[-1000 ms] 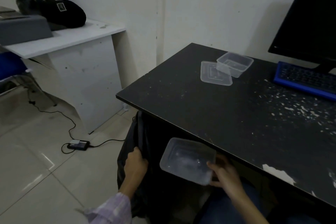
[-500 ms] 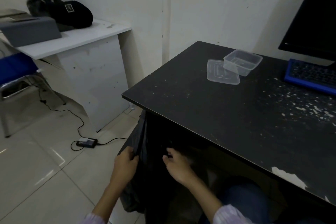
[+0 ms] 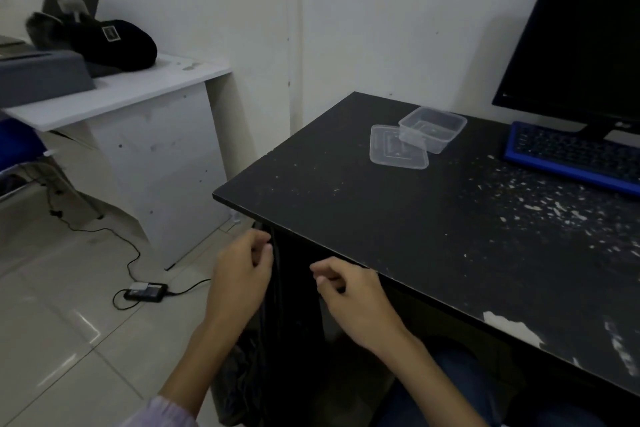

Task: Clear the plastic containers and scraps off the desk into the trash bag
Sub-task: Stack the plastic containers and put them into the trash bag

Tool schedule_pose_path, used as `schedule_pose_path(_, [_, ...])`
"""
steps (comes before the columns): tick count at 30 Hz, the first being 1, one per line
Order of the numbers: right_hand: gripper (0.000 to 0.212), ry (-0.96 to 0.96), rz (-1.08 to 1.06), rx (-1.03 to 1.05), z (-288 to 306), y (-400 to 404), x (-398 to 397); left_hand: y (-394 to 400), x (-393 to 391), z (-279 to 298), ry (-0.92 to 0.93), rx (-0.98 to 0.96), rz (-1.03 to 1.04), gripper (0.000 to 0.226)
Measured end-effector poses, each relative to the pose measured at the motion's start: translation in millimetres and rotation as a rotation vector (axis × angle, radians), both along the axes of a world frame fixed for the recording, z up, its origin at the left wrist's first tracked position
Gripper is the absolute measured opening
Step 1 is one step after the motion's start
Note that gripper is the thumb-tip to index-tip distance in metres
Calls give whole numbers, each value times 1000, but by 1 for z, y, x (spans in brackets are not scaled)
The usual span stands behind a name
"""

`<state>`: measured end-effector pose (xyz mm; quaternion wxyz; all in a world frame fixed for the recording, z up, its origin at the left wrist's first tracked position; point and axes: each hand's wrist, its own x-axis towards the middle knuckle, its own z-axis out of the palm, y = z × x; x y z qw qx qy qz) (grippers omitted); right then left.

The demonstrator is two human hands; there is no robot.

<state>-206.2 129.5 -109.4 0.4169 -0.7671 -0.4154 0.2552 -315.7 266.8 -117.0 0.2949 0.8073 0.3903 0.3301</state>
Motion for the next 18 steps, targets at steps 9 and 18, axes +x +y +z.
schedule_pose_path(9, [17, -106, -199, 110, 66, -19, 65, 1, 78, 81, -64, 44, -75, 12])
schedule_pose_path(18, [23, -158, -455, 94, 67, 13, 199, 19, 212, 83, -30, -181, -221, 16])
